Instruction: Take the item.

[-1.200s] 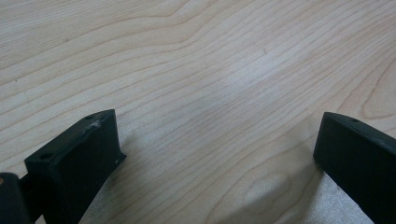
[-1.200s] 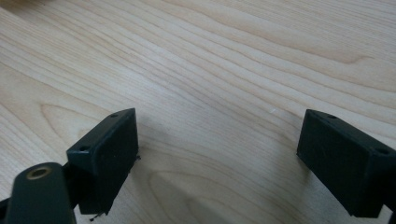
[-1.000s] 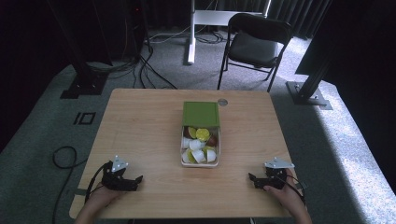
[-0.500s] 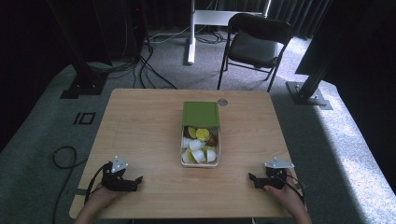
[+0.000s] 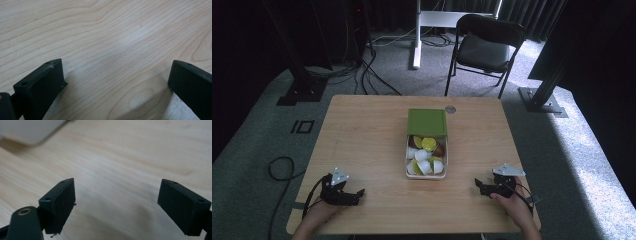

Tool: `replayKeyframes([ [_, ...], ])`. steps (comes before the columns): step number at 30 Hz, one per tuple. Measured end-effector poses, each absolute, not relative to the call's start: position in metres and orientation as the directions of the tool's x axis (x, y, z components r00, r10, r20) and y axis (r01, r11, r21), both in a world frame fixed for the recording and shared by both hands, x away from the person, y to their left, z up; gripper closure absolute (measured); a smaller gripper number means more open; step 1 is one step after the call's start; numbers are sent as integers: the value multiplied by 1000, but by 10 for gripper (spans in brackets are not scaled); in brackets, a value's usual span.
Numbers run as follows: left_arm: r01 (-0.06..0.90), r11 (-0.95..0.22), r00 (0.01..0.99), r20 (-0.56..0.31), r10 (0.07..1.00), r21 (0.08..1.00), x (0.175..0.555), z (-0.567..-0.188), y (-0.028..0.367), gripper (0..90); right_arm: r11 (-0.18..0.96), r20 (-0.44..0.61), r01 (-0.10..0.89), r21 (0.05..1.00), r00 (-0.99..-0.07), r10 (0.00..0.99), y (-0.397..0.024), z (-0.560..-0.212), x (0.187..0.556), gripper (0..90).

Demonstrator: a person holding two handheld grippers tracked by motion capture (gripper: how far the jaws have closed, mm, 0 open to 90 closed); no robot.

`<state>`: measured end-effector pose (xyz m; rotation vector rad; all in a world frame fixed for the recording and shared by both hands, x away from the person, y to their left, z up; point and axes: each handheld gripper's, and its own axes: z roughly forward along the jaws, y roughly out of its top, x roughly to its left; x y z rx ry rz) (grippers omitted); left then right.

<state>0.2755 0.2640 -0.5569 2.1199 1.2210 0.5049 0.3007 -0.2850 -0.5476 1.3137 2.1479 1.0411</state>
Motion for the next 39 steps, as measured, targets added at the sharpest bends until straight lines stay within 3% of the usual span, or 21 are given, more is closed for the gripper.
replayKeyframes([
  [18, 628, -366, 492, 14, 871, 687, 273, -557, 265, 15, 296, -7, 441, 847, -548, 836, -251, -487, 307, 143],
  [39, 627, -366, 492, 14, 870, 687, 273, -557, 265, 16, 320, -20, 328, 889, -670, 742, -186, -454, 314, 143],
])
